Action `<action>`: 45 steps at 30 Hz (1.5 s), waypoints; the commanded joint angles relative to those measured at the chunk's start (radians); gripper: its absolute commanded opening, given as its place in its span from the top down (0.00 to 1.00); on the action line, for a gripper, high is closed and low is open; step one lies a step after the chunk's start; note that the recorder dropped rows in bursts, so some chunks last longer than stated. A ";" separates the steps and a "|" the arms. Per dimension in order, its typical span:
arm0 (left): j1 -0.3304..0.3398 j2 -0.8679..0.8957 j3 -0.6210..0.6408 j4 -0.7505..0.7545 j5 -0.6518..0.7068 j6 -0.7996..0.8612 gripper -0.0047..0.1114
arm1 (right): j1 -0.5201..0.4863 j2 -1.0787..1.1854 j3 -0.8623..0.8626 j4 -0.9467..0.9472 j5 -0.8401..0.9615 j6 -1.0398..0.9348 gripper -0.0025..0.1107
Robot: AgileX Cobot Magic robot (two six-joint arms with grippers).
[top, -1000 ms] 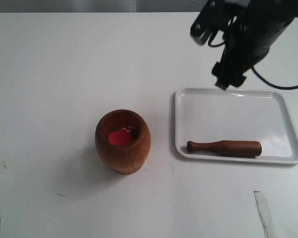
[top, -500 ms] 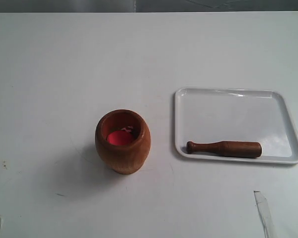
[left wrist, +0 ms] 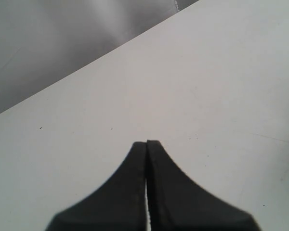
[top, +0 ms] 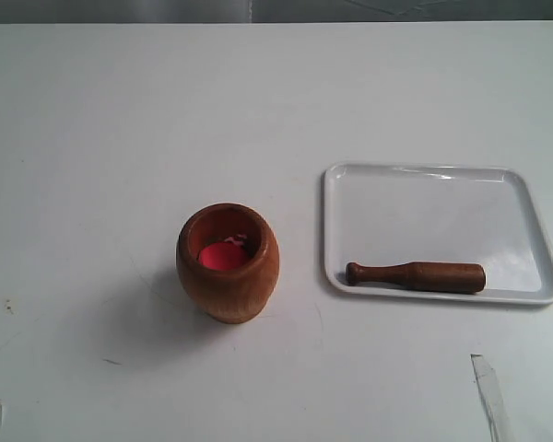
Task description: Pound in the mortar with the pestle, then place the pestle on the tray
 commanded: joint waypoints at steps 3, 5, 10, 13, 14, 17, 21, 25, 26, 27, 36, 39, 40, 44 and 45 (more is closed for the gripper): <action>-0.008 -0.001 0.001 -0.007 -0.003 -0.008 0.96 | 0.000 -0.191 0.035 0.027 0.211 -0.054 0.48; -0.008 -0.001 0.001 -0.007 -0.003 -0.008 0.96 | 0.000 -0.232 0.035 0.058 0.300 -0.054 0.51; -0.008 -0.001 0.001 -0.007 -0.003 -0.008 0.96 | 0.000 -0.315 0.035 0.130 0.487 -0.054 0.55; -0.008 -0.001 0.001 -0.007 -0.003 -0.008 0.96 | 0.000 -0.327 0.035 0.151 0.504 -0.046 0.56; -0.008 -0.001 0.001 -0.007 -0.003 -0.008 0.96 | 0.000 -0.327 0.035 0.151 0.509 -0.038 0.56; -0.008 -0.001 0.001 -0.007 -0.003 -0.008 0.96 | 0.000 -0.327 0.040 0.149 0.567 0.010 0.58; -0.008 -0.001 0.001 -0.007 -0.003 -0.008 0.96 | 0.000 -0.327 0.079 0.156 0.629 0.040 0.58; -0.008 -0.001 0.001 -0.007 -0.003 -0.008 0.96 | 0.000 -0.327 0.087 0.176 0.624 0.103 0.58; -0.008 -0.001 0.001 -0.007 -0.003 -0.008 0.96 | 0.000 -0.327 0.087 0.176 0.619 0.108 0.58; -0.008 -0.001 0.001 -0.007 -0.003 -0.008 0.96 | 0.000 -0.327 0.088 0.176 0.605 0.109 0.58; -0.008 -0.001 0.001 -0.007 -0.003 -0.008 0.96 | 0.000 -0.327 0.397 0.190 0.166 0.007 0.58; -0.008 -0.001 0.001 -0.007 -0.003 -0.008 0.96 | 0.000 -0.327 0.550 0.195 -0.009 0.014 0.58; -0.008 -0.001 0.001 -0.007 -0.003 -0.008 0.96 | 0.000 -0.327 0.592 0.169 -0.065 0.034 0.58; -0.008 -0.001 0.001 -0.007 -0.003 -0.008 0.96 | 0.000 -0.327 0.685 -0.122 -0.256 0.364 0.58; -0.008 -0.001 0.001 -0.007 -0.003 -0.008 0.96 | 0.000 -0.327 0.701 -0.179 -0.286 0.421 0.58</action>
